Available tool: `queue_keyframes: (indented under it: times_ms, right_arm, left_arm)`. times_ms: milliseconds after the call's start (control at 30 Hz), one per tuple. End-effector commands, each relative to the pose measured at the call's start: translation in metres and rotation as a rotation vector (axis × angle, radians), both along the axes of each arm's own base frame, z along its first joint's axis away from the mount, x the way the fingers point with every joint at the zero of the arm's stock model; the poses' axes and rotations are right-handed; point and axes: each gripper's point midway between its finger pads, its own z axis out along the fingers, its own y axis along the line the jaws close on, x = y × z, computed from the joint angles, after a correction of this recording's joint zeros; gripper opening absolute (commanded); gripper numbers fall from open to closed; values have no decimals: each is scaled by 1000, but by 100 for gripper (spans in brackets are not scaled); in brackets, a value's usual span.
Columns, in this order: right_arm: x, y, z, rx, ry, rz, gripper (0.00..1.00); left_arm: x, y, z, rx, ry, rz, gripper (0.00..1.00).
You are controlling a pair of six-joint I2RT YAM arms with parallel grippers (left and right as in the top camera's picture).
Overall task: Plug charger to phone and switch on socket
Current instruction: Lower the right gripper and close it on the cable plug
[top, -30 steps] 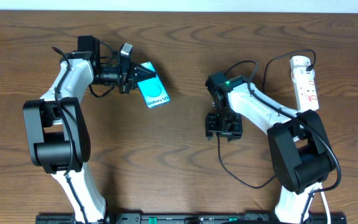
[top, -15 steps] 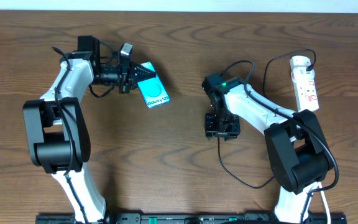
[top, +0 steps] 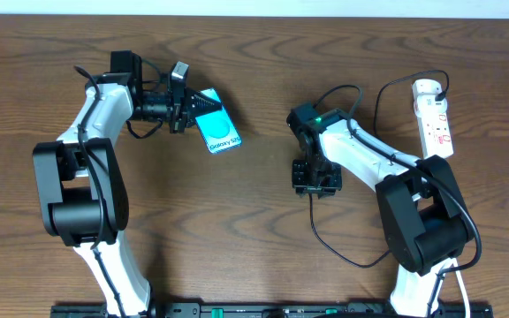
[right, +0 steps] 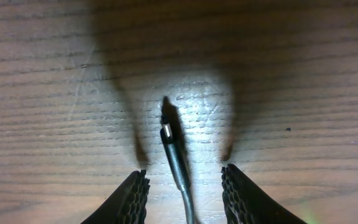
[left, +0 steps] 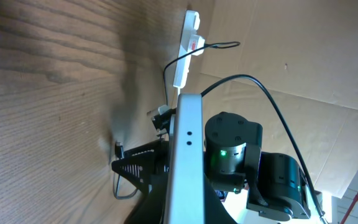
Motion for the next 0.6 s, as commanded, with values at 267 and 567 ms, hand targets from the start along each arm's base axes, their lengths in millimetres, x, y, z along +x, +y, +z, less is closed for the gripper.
queue_keyframes:
  times_ms: [267, 567]
  right_arm:
    - [4, 5, -1, -22, -27, 4, 35]
    - [4, 9, -2, -18, -36, 13, 35]
  left_arm:
    - [-2, -2, 9, -37, -25, -13, 7]
    - [-2, -2, 9, -37, -25, -13, 7]
